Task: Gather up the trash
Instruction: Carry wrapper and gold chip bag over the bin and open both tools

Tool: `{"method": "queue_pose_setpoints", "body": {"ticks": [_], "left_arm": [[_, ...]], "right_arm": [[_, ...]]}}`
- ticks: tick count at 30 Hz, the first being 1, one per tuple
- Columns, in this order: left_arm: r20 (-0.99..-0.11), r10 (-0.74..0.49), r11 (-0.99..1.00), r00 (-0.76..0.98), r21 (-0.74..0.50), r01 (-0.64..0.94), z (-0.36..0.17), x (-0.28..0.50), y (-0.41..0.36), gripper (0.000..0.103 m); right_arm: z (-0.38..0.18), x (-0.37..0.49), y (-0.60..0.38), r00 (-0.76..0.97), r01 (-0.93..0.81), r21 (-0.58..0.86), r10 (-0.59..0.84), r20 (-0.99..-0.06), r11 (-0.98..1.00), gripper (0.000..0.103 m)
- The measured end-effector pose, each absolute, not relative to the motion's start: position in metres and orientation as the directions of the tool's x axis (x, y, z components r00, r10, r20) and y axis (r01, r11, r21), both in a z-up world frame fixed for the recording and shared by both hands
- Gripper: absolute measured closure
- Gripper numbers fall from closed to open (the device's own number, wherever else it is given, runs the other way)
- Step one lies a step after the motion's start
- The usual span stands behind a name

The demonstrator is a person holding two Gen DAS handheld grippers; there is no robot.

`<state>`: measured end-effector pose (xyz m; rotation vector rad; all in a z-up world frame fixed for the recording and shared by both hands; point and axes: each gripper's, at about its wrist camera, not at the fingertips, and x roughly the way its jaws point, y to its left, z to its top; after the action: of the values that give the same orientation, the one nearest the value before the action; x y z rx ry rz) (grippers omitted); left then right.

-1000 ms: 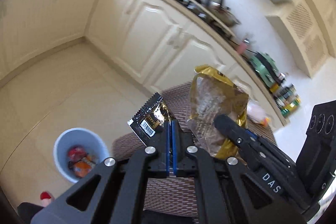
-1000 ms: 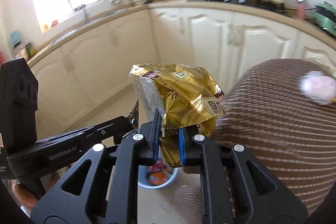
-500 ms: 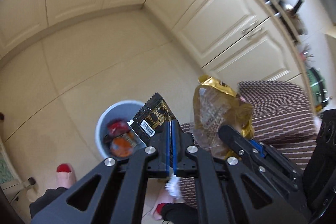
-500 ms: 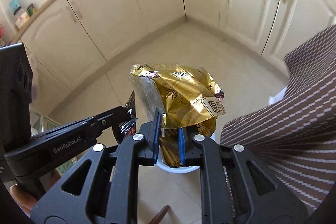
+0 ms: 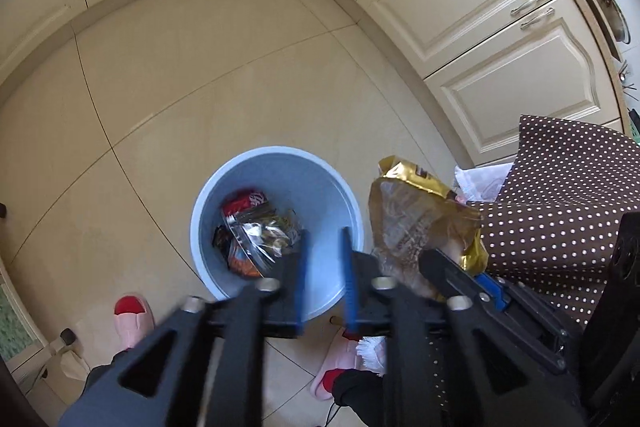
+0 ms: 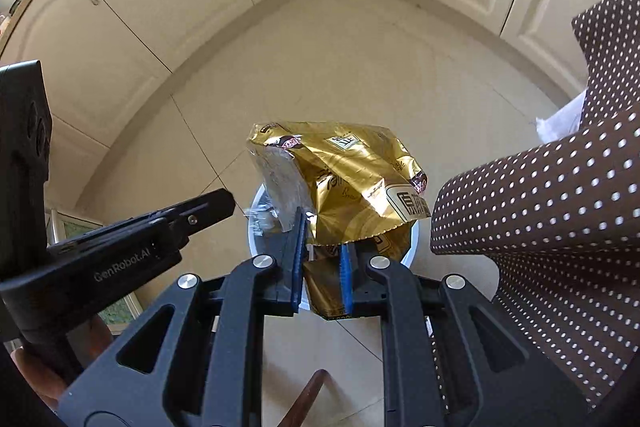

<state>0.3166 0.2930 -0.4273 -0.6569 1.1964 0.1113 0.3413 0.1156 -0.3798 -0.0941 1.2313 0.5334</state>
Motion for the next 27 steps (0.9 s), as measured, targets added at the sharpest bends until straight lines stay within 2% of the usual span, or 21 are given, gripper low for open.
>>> {"method": "queue_pose_setpoints", "body": {"ticks": [8, 15, 23, 27], "left_arm": [[-0.917, -0.214, 0.827, 0.337, -0.354, -0.437, -0.438, 0.318, 0.29, 0.075], [-0.921, -0.214, 0.825, 0.327, -0.349, -0.444, -0.444, 0.315, 0.296, 0.074], [-0.924, -0.209, 0.828, 0.321, -0.342, -0.445, -0.446, 0.314, 0.299, 0.072], [-0.924, -0.211, 0.824, 0.318, -0.343, -0.45, -0.449, 0.317, 0.299, 0.072]], "right_arm": [[-0.396, 0.346, 0.119, 0.195, -0.427, 0.218, 0.325, -0.925, 0.877, 0.085], [-0.403, 0.352, 0.122, 0.186, -0.427, 0.218, 0.321, -0.929, 0.877, 0.084], [-0.405, 0.352, 0.125, 0.184, -0.43, 0.216, 0.319, -0.93, 0.877, 0.079], [-0.404, 0.352, 0.123, 0.186, -0.424, 0.213, 0.315, -0.931, 0.88, 0.071]]}}
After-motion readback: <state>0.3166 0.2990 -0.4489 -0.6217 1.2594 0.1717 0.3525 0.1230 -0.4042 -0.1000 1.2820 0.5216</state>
